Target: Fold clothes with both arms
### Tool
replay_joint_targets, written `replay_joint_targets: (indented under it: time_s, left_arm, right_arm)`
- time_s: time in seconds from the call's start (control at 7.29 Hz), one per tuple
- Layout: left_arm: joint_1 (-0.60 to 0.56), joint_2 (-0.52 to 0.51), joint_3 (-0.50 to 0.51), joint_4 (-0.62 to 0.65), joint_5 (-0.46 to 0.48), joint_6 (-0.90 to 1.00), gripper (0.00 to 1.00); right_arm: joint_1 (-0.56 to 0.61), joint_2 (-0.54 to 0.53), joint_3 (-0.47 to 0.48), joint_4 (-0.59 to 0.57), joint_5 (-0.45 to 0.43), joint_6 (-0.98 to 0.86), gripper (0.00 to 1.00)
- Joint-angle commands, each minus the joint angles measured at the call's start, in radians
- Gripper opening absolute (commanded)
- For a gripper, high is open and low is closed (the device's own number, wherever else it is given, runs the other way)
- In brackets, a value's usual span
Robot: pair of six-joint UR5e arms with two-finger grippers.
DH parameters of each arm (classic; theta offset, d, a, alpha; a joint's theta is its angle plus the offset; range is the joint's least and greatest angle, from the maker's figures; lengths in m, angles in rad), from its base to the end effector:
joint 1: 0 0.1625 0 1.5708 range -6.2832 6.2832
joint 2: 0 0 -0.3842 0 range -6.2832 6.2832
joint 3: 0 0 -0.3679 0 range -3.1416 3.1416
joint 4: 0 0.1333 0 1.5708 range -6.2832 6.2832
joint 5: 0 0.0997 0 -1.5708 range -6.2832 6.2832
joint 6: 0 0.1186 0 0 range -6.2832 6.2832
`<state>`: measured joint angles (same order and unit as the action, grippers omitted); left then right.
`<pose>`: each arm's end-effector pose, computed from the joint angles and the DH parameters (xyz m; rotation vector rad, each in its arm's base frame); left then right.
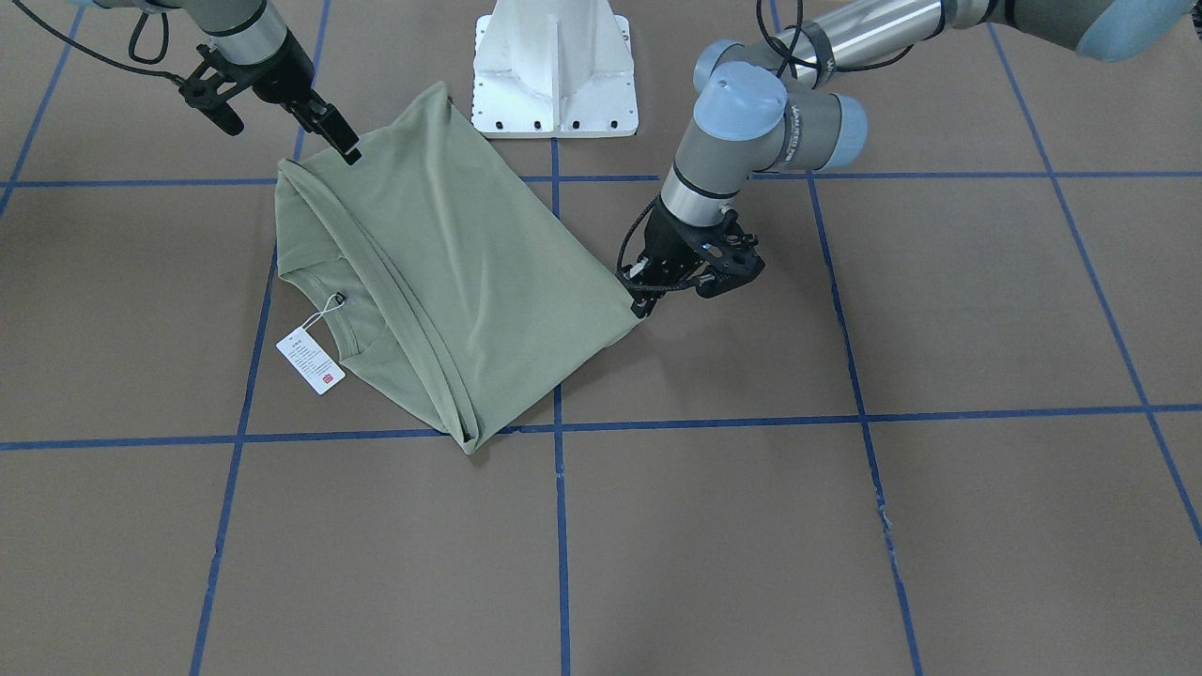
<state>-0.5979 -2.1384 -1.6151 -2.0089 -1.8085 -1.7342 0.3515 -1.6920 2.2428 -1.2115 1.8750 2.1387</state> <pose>0.4839 -0.4571 0.2460 0.0151 1.0820 -0.5623 -0.3584 -0.2356 0.3421 -0.3873 -0.8867 0.7104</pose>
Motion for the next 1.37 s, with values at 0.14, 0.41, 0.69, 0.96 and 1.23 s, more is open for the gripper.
replay_joint_targets:
  time_s: [0.14, 0.41, 0.69, 0.96, 1.23]
  left_arm:
    - [-0.169, -0.235, 0.448, -0.267, 0.0, 0.101, 0.0]
    - [-0.22, -0.334, 0.685, -0.425, 0.0, 0.119, 0.0]
    - [-0.226, -0.342, 0.693, -0.429, 0.0, 0.151, 0.0]
    - [-0.229, -0.342, 0.693, -0.429, 0.0, 0.162, 0.47]
    - [-0.27, -0.342, 0.67, -0.429, -0.008, 0.195, 0.52]
  right_arm:
    - [0.012, 0.024, 0.006, 0.0, 0.006, 0.0, 1.0]
    - [0.026, 0.06, -0.003, 0.001, -0.005, 0.0, 1.0]
    - [0.063, 0.122, -0.02, 0.0, -0.005, 0.0, 1.0]
    - [0.087, 0.198, -0.061, 0.0, -0.007, -0.002, 1.0]
    - [0.106, 0.273, -0.141, -0.002, -0.013, -0.02, 1.0]
